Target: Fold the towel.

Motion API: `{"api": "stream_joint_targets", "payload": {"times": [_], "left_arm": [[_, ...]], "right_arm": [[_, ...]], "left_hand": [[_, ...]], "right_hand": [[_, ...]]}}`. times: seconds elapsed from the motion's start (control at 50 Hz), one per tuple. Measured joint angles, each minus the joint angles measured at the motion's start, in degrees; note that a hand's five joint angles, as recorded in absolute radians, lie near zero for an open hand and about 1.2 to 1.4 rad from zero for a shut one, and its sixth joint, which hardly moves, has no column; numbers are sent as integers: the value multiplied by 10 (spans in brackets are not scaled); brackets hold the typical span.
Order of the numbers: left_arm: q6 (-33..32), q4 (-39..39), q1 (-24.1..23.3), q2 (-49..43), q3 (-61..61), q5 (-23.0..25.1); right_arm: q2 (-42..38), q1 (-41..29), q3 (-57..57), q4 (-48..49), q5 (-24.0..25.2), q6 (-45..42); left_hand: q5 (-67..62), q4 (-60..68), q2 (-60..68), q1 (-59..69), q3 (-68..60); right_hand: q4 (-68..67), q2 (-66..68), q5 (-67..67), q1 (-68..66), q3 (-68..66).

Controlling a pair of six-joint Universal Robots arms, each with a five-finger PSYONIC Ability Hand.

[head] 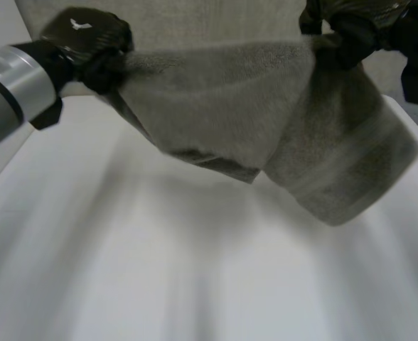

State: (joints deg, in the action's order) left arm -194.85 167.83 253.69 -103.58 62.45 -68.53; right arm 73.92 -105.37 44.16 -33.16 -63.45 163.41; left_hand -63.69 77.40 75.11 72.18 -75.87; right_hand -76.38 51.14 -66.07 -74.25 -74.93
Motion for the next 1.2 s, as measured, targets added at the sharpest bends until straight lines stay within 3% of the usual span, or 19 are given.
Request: {"api": "stream_joint_targets", "payload": {"times": [0.2, 0.32, 0.42, 0.54, 0.6, 0.68, 0.8, 0.92, 1.0, 1.04, 1.08, 1.12, 1.16, 1.2], "left_arm": [[10, 22, 40, -79, -9, 5], [10, 21, 31, -184, -64, 3], [25, 20, 4, -240, -162, -2], [72, 45, -21, -206, -232, -11], [92, 73, -23, -168, -216, -16], [105, 119, -17, -114, -136, -17], [101, 153, -4, -64, 34, -6], [92, 158, 11, -33, 176, 36], [90, 160, 23, -18, 224, 63], [90, 164, 29, -12, 240, 74], [91, 167, 32, -10, 246, 79], [93, 173, 34, -9, 248, 81], [95, 178, 33, -10, 247, 81], [96, 182, 32, -12, 245, 80]], "right_arm": [[-110, -23, -69, -51, -32, -98], [-214, -73, -114, -34, -95, -165], [-279, -105, -207, 38, -148, -182], [-252, -120, -248, 155, -187, -120], [-213, -118, -198, 186, -175, -89], [-166, -114, -83, 192, -120, -83], [-136, -108, 85, 132, -53, -183], [-133, -87, 147, 74, -48, -287], [-132, -77, 133, 62, -51, -279], [-136, -73, 108, 61, -52, -247], [-145, -71, 85, 65, -53, -214], [-165, -72, 55, 73, -56, -171], [-184, -74, 36, 79, -61, -146], [-200, -77, 27, 84, -68, -129]], "left_hand": [[-8, 3, 16, 0, -12], [-14, 4, 18, 0, -12], [-16, 5, 18, 0, -12], [-16, 5, 18, 0, -12], [-15, 5, 18, 0, -12], [-15, 5, 18, 0, -12], [-15, 5, 18, 0, -12], [-15, 5, 18, 0, -12], [-15, 5, 18, 0, -12], [-15, 5, 18, 0, -12], [-15, 5, 18, 0, -12], [-15, 5, 18, 0, -12], [-15, 5, 18, 0, -12], [-15, 5, 18, 0, -12]], "right_hand": [[29, 0, 19, 2, 10], [-2, 0, 0, -1, -11], [-2, 0, 0, -2, -11], [-2, 0, -4, -2, -11], [-2, 0, -9, -3, -11], [-2, 0, -10, -3, -11], [-2, 0, -11, -3, -11], [-2, 0, -10, -3, -11], [-2, 0, -10, -3, -11], [44, 104, 36, 28, 30], [171, 20, 171, 166, 157], [375, -201, 389, 375, 374], [540, -338, 563, 533, 537], [608, -376, 626, 590, 599]]}}
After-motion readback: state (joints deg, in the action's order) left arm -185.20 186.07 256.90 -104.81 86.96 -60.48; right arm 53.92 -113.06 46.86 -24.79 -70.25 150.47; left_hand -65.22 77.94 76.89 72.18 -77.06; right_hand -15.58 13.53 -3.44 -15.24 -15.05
